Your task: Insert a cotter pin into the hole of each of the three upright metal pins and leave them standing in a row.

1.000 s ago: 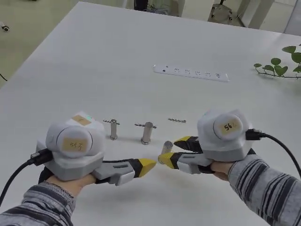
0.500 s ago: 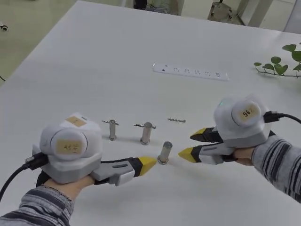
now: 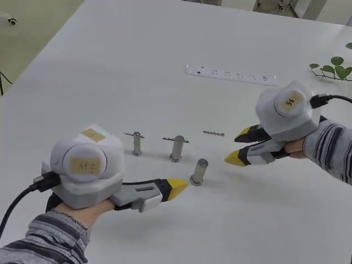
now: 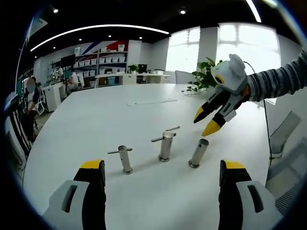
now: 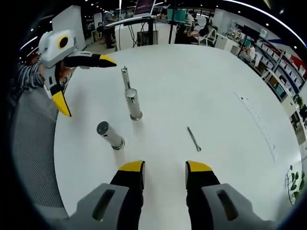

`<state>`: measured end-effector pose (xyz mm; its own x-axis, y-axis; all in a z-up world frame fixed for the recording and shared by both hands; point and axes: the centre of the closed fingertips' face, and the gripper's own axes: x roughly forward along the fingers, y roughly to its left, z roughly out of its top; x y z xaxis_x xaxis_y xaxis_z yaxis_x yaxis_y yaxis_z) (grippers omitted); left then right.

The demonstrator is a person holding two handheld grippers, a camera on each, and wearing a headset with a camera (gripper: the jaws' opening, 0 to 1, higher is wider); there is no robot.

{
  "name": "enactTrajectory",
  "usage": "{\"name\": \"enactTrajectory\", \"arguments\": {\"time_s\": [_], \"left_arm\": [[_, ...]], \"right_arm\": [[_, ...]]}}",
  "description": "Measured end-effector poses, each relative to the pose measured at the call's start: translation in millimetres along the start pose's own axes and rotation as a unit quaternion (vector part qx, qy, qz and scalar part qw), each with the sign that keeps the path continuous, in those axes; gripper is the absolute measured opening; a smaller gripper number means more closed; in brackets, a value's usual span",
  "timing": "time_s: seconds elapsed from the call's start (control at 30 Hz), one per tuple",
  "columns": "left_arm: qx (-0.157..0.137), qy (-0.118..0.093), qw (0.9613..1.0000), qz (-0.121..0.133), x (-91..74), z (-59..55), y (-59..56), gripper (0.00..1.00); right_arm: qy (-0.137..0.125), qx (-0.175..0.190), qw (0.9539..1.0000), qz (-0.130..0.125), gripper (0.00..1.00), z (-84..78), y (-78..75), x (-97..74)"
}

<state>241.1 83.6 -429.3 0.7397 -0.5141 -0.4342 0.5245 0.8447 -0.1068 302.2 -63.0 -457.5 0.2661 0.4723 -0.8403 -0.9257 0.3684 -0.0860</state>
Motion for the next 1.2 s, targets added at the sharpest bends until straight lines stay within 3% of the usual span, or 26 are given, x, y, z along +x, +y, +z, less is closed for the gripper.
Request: {"name": "enactTrajectory", "arguments": {"time_s": [0.33, 0.7, 0.8, 1.2], "left_arm": [[0.004, 0.001, 1.0, -0.004, 2.2, 0.1, -3.0, 0.98], [-0.004, 0.003, 1.0, 0.0, 2.0, -1.1, 1.3, 0.96], [-0.006, 0.002, 1.0, 0.001, 1.5, -0.9, 2.3, 0.96], [-0.005, 0.004, 1.0, -0.001, 1.4, -1.8, 1.7, 0.93]], "right_arm": [[0.025, -0.024, 0.9994, 0.006, 0.27, 4.3, -26.5, 18.9], [0.029, -0.016, 0.9994, 0.013, 0.2, 8.4, -42.4, 38.8], [0.036, -0.019, 0.9991, 0.008, 0.19, 4.5, -53.6, 47.1], [0.045, -0.009, 0.9988, 0.018, 0.07, 1.3, -55.5, 51.3]]}}
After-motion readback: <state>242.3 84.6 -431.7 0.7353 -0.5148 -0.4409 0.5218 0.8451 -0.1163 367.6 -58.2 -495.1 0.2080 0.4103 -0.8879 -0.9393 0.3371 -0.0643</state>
